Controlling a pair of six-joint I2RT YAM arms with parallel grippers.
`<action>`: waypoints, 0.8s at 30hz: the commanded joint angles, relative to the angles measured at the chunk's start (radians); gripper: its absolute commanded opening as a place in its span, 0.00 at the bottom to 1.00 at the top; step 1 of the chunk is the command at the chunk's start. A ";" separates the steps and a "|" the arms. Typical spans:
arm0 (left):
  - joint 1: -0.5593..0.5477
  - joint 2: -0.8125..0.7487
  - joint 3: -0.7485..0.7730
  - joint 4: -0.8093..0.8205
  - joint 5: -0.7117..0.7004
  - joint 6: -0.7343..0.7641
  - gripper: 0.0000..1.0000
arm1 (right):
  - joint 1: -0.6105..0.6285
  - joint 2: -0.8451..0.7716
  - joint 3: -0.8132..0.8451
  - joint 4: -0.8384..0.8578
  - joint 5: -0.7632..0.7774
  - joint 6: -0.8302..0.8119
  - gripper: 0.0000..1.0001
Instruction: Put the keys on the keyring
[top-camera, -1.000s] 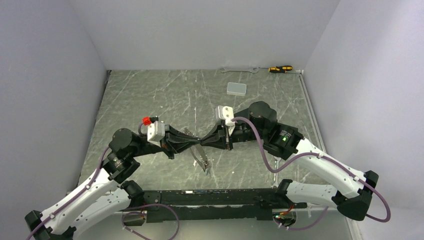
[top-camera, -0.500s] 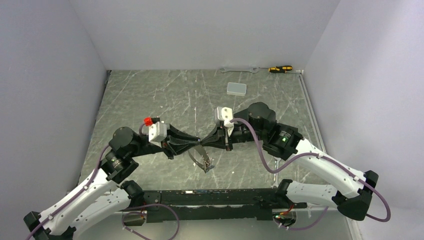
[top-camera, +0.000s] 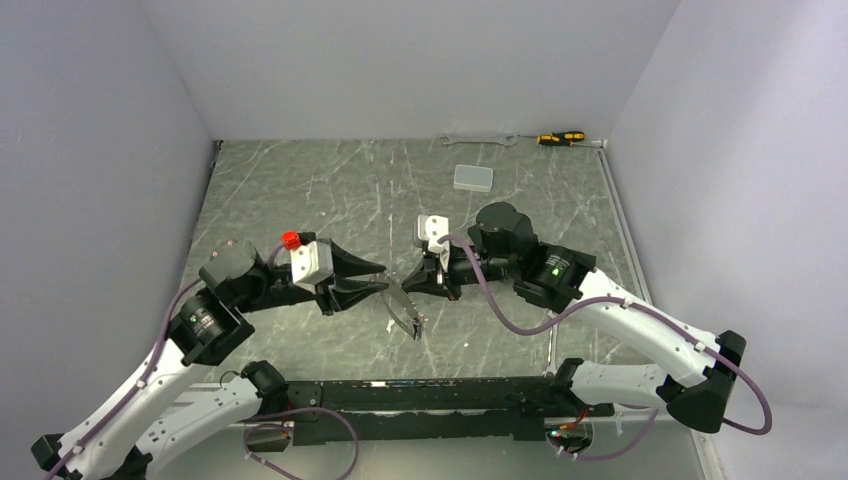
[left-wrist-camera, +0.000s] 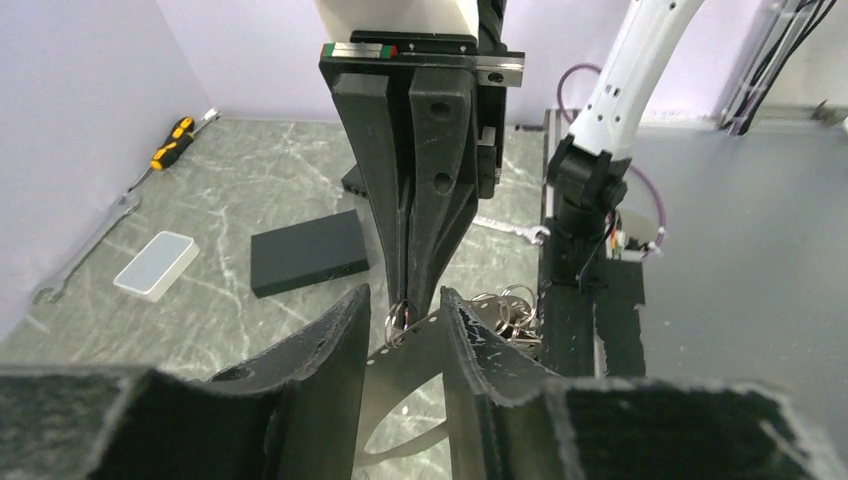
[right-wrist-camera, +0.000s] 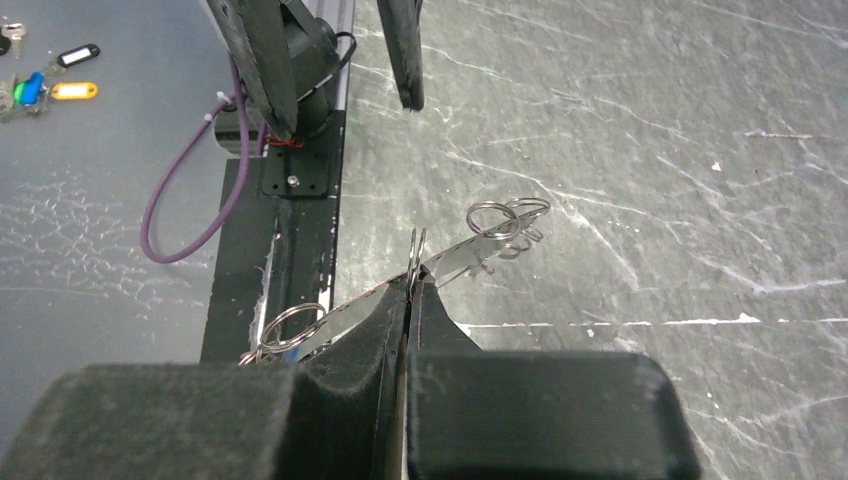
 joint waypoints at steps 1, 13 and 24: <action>-0.001 0.075 0.113 -0.218 -0.020 0.116 0.39 | 0.008 -0.005 0.055 0.016 0.024 -0.024 0.00; -0.002 0.241 0.199 -0.290 0.035 0.120 0.37 | 0.022 0.007 0.041 0.014 0.031 -0.033 0.00; -0.001 0.274 0.192 -0.247 0.066 0.105 0.24 | 0.022 0.005 0.025 0.029 0.033 -0.032 0.00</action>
